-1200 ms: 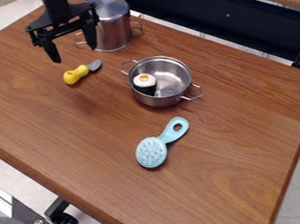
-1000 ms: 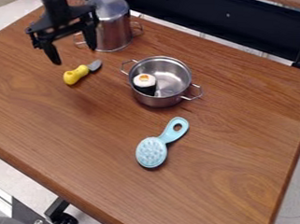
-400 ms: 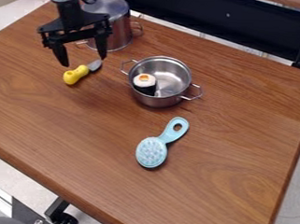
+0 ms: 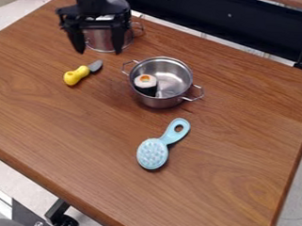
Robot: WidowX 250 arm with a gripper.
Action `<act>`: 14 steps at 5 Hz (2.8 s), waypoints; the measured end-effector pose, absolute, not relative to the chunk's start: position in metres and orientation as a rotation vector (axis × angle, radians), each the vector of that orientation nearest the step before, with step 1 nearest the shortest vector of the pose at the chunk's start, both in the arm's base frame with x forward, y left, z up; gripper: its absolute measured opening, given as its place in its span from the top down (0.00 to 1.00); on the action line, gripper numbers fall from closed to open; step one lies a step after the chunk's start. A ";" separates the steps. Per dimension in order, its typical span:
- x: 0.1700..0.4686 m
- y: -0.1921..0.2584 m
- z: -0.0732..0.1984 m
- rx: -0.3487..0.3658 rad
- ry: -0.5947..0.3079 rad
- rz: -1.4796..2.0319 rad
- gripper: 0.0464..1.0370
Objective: Put the sushi on the bottom left corner of the table
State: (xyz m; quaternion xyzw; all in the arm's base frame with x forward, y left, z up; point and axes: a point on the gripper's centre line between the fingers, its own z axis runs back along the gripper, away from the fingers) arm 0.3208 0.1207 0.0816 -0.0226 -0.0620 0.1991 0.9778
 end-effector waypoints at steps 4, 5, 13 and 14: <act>0.342 0.067 0.073 -0.035 -0.125 -0.238 0.04; 0.339 0.059 0.058 -0.033 -0.070 -0.298 0.04; 0.343 0.047 0.020 0.028 -0.104 -0.380 0.33; 0.342 0.046 0.019 0.031 -0.097 -0.386 0.57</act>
